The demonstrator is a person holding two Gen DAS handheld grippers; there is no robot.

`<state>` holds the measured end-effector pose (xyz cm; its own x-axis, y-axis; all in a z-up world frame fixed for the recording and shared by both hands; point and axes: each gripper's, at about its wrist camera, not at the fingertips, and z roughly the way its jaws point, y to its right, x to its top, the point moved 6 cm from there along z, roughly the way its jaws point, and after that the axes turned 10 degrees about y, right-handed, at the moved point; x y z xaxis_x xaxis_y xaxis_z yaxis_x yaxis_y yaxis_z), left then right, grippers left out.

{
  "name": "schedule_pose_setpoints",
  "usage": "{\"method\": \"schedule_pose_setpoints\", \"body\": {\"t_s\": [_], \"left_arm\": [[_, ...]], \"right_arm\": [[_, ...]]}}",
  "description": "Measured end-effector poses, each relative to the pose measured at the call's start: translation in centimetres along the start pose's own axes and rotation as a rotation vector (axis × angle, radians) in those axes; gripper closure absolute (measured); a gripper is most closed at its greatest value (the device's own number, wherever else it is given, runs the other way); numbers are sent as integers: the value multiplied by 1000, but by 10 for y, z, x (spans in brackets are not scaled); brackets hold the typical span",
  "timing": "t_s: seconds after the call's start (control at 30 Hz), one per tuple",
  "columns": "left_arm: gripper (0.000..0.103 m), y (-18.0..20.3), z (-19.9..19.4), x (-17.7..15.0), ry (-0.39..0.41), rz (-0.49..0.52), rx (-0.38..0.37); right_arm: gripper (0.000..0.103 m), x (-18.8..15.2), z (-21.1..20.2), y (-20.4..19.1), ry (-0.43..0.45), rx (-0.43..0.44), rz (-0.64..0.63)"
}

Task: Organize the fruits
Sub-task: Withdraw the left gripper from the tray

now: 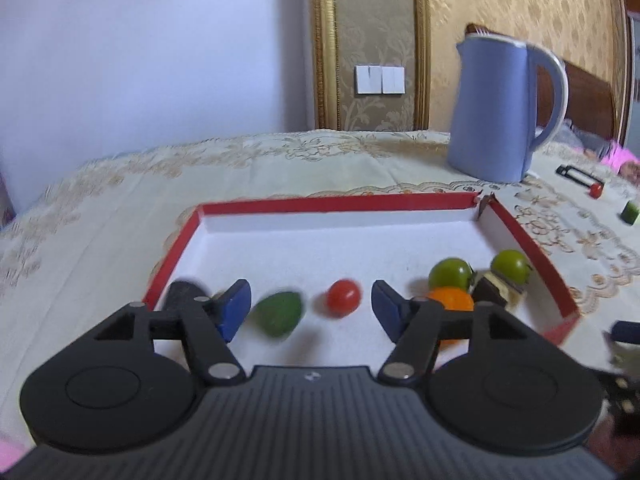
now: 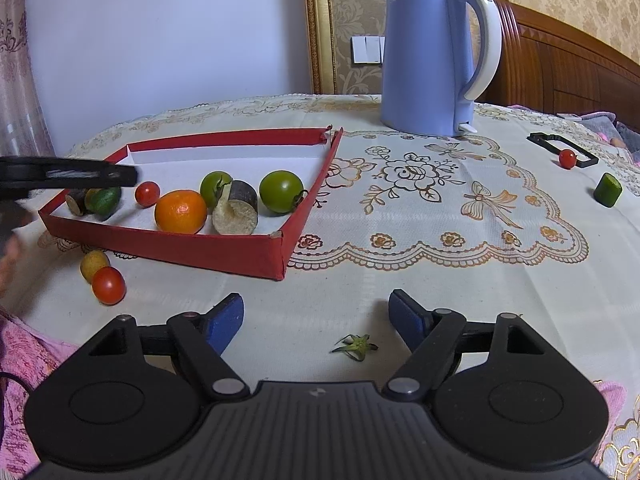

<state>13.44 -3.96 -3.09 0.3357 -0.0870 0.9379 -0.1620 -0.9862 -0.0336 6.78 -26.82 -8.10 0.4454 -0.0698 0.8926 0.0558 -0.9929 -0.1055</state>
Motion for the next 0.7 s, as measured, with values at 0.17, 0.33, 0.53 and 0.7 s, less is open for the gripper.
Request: {"method": "schedule_pose_setpoints", "body": {"t_s": [0.17,0.33,0.53,0.7], "left_arm": [[31,-24,-24,-22,-37,-22,14],[28,-48,-28,-41,-94,-52,63],[22,-59,-21,-55,-115,-53,87],[14,-59,-19,-58,-119,-62,73]], "right_arm": [[23,0,0,0,0,0,0],[23,0,-1,0,-3,-18,-13],[23,1,-10,-11,36,-11,-30],[23,3,-10,-53,35,103,-71]]}}
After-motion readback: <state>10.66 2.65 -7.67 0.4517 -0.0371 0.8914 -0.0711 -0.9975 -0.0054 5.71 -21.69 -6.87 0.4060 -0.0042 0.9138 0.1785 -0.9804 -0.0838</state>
